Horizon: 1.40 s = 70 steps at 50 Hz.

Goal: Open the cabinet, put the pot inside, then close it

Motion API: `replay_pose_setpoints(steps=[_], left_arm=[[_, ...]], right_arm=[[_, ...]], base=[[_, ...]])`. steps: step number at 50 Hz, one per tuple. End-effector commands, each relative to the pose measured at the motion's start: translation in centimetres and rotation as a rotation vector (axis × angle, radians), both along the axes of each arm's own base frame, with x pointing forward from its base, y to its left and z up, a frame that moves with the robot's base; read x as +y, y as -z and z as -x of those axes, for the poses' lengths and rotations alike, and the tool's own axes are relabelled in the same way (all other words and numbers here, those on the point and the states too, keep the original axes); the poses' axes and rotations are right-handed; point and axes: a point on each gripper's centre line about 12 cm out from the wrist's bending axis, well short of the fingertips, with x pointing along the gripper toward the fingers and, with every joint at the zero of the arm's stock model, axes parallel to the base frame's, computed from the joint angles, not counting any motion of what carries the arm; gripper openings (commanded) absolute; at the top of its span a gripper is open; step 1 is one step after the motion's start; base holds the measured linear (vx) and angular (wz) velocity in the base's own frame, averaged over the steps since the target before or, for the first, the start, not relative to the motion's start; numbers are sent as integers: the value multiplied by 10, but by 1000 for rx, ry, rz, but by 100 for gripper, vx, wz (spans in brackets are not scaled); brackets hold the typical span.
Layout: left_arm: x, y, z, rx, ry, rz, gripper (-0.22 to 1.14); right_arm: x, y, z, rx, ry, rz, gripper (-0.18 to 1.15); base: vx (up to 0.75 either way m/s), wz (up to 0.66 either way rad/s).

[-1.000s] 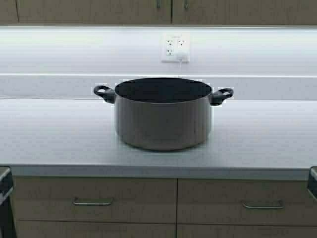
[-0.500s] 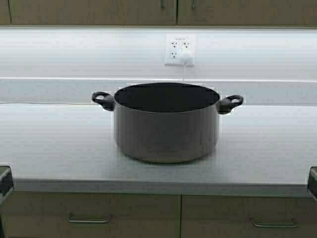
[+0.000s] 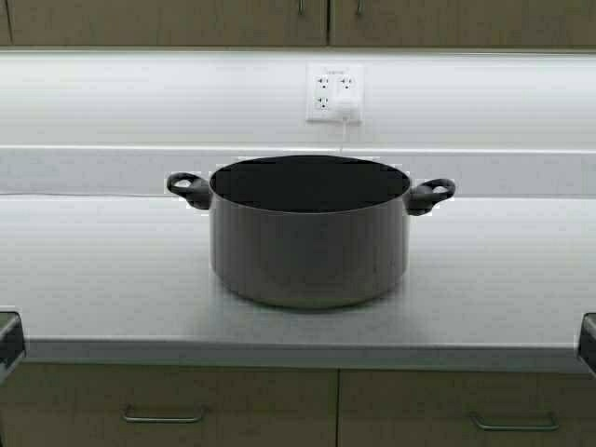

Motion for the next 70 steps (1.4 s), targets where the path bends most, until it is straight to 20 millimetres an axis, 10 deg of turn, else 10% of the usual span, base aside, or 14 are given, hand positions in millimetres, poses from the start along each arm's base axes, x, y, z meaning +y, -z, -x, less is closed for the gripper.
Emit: replay_pose_setpoints(steps=[1, 23, 30, 42, 70], left_arm=[[-43, -1, -15, 6, 137, -16, 100], [-166, 18, -140, -109, 183, 80, 101], [-177, 13, -169, -194, 11, 152, 101], [-200, 5, -205, -259, -73, 191, 101], [-221, 11, -241, -283, -122, 254, 101]], right_arm=[[29, -14, -14, -32, -92, -11, 103], [90, -30, -142, -155, 28, -73, 103], [121, -39, -174, -200, 90, 5, 103], [119, -37, -208, -178, 419, -34, 102], [140, -22, -248, -154, 396, -26, 102]], base=[[0, 0], [0, 0], [0, 0], [1, 0], [1, 0]])
